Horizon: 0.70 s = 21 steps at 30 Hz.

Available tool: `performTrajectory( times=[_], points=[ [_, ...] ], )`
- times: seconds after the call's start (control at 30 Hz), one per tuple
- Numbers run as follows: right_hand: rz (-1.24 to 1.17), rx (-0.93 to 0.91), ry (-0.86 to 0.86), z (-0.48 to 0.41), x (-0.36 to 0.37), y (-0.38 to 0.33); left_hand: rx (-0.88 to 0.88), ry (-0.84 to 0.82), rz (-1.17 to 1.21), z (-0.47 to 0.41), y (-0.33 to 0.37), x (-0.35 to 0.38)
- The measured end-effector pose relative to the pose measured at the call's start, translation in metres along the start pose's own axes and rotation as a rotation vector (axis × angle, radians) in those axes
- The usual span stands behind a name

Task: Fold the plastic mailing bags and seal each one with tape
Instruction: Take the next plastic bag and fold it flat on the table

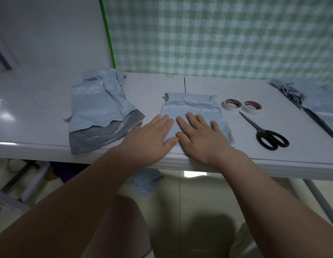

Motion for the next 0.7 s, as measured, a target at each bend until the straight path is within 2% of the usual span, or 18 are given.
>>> performTrajectory(
  times=[0.2,0.4,0.5,0.7],
  points=[
    [0.006,0.029,0.020,0.012,-0.006,0.019,-0.055,-0.034,0.098,0.005,-0.002,-0.005],
    [-0.004,0.050,0.025,0.019,-0.010,0.032,-0.011,-0.050,0.214,0.006,-0.016,-0.011],
    [0.004,0.052,0.022,0.019,-0.009,0.032,-0.041,-0.088,0.318,0.007,-0.029,-0.008],
    [0.004,0.051,0.007,0.018,-0.010,0.032,-0.157,-0.063,0.484,0.001,-0.031,-0.008]
  ],
)
Point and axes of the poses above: each hand's wrist, its own z-axis away from the middle knuckle, its own x-axis out of the palm, y = z × x, the point moved 3 cm from there along -z, towards the middle knuckle, and after that the axes turned 15 degrees about y, right-handed, at the moved point
